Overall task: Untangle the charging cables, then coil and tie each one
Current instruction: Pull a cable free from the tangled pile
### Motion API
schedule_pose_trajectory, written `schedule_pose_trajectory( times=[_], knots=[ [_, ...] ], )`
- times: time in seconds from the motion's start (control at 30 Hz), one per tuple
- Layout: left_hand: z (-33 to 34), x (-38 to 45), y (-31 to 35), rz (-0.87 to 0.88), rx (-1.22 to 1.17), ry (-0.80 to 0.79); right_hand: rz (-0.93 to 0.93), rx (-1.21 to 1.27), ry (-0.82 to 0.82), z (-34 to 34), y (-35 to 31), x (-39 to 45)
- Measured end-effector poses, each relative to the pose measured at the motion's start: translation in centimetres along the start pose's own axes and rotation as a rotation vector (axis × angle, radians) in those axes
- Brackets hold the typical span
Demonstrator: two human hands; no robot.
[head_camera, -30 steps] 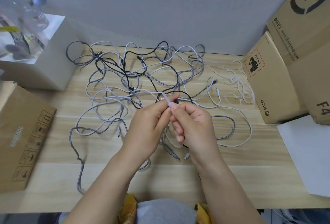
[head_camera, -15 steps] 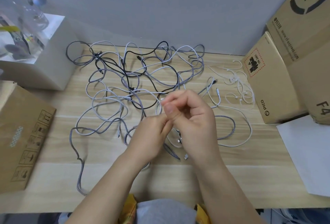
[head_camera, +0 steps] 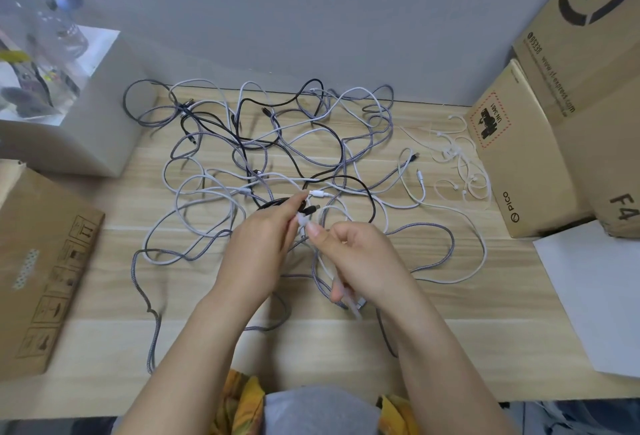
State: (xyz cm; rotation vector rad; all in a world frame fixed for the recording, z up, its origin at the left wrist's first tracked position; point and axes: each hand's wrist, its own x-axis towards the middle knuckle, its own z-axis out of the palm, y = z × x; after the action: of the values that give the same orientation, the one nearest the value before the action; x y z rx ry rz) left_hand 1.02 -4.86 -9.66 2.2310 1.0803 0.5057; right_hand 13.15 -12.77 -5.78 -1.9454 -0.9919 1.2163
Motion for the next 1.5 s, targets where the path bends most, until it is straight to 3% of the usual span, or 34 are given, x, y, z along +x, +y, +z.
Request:
schedule_pose_trajectory(
  times=[0.17, 0.27, 0.57, 0.77, 0.9, 1.1, 1.37, 1.5],
  knots=[
    [0.0, 0.0, 0.4, 0.068, 0.005, 0.004, 0.061, 0.157, -0.058, -0.2, 0.3, 0.4],
    [0.0, 0.0, 0.4, 0.008, -0.106, -0.026, 0.036, 0.215, -0.078, 0.2, 0.4, 0.6],
    [0.2, -0.2, 1.4, -0.06, -0.401, -0.043, 0.056, 0.598, 0.023, 0.9, 0.4, 0.9],
    [-0.1, -0.1, 1.7, -0.047, -0.467, -0.026, 0.029, 0.646, 0.013, 1.0, 0.3, 0.7],
    [0.0, -0.2, 2.4, -0.045, -0.503, -0.039, 0.049, 0.614, 0.105, 1.0, -0.1, 0.5],
    [0.1, 0.0, 3.2, -0.059, -0.586, -0.012, 0.029, 0.751, 0.13, 1.2, 0.0, 0.3],
    [-0.1, -0.2, 3.3, -0.097, -0.661, 0.012, -0.081, 0.726, 0.273, 1.7, 0.1, 0.2],
    [-0.4, -0.3, 3.3, -0.116, -0.806, -0.02, -0.152, 0.671, 0.371, 1.6, 0.1, 0.0]
  ],
)
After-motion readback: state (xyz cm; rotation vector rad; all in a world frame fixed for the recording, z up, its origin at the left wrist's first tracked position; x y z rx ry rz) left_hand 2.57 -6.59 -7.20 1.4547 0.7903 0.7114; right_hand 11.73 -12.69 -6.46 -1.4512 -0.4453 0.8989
